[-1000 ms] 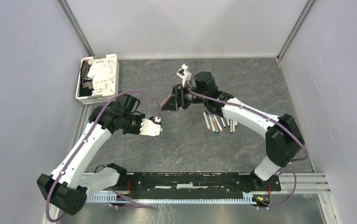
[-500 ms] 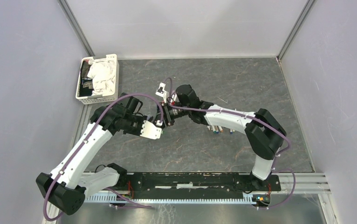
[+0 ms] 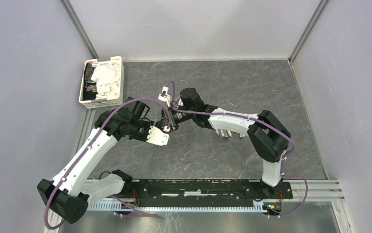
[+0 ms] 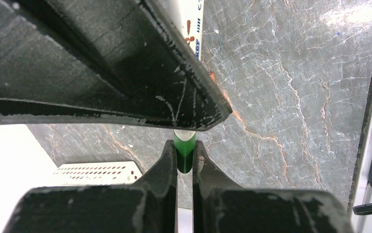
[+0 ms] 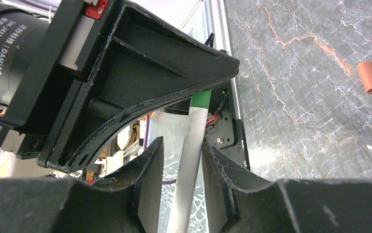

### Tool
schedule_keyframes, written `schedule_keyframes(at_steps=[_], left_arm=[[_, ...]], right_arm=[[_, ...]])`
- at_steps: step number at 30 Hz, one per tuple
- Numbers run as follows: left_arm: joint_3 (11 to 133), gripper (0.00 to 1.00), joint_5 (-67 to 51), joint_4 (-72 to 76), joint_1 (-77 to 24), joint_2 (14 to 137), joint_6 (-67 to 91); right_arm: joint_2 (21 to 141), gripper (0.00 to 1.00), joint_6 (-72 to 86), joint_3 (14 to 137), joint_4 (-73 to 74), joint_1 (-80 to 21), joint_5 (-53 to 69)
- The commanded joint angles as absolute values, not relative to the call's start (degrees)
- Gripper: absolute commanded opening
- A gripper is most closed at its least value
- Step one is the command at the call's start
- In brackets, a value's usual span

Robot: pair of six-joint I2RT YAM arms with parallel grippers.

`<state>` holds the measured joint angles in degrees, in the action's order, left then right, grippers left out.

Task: Open the pen caps
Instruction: Pick up the pen from the center of the board.

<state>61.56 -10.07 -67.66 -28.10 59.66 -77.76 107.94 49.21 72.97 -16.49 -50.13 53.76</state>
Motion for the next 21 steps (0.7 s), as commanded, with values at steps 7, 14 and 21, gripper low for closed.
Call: schedule_keyframes(at_steps=[7,14,21], left_arm=[[64.55,0.04,-11.31,-68.60,-28.37,60.19,-78.73],[70.85,0.59,-22.75,-76.14,-28.28,63.06,-72.25],[70.57,0.58,-27.19,-78.12,-28.30,64.58,-71.54]], right_arm=[[107.09,0.10,43.44,75.74,-13.31,-50.65,56.39],[103.68,0.00,34.51,74.20,-12.21,-49.03,60.37],[99.95,0.00,33.35,67.53,-15.94,-47.18,61.59]])
